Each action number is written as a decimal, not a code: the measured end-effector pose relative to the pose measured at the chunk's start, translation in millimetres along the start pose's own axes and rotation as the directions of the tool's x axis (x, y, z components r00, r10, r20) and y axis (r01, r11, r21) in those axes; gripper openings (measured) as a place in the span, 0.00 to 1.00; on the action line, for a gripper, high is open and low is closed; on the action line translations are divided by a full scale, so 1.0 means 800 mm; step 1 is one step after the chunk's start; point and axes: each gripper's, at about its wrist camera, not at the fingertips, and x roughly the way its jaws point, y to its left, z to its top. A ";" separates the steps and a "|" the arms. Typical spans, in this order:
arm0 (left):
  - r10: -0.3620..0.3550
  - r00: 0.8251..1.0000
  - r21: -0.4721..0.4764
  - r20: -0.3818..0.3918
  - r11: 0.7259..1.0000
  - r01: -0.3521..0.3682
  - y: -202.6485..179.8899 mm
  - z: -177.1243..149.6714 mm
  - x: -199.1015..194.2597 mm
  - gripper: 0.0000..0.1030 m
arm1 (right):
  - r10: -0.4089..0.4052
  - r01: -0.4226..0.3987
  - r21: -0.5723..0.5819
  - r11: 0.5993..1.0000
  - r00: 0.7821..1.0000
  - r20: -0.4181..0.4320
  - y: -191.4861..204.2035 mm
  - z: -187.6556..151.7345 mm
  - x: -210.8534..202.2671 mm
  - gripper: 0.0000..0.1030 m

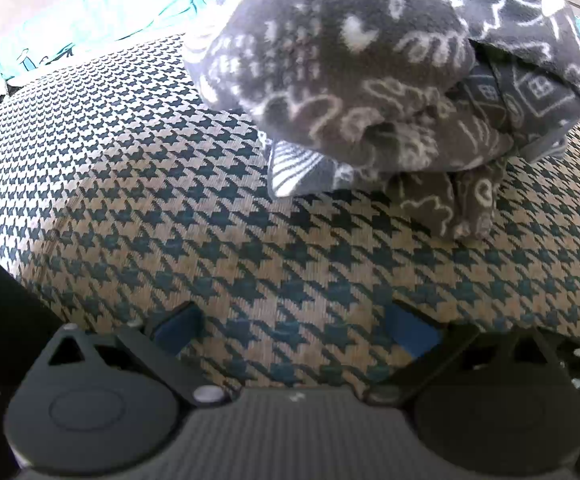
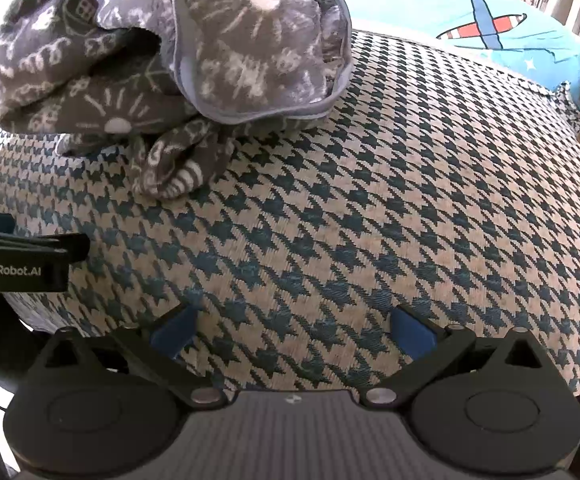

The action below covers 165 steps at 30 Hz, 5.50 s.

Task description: Fold clothes

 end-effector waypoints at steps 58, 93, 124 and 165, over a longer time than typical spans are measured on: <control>0.028 1.000 0.000 0.011 1.000 -0.028 -0.056 0.005 -0.006 1.00 | -0.014 0.014 -0.006 1.000 1.000 0.022 -0.001 -0.028 0.001 1.00; 0.028 0.999 -0.004 0.022 1.000 -0.028 -0.070 -0.002 -0.005 1.00 | -0.023 0.023 -0.001 1.000 0.999 0.041 0.004 -0.034 0.013 1.00; 0.017 0.999 -0.001 0.033 1.000 -0.017 -0.055 -0.020 0.001 1.00 | -0.032 0.032 -0.002 0.999 0.998 0.060 0.023 -0.065 -0.003 1.00; 0.052 0.995 -0.050 0.084 0.998 -0.048 -0.009 0.019 0.018 1.00 | 0.021 -0.031 0.082 0.996 0.993 0.115 0.040 -0.080 -0.033 0.86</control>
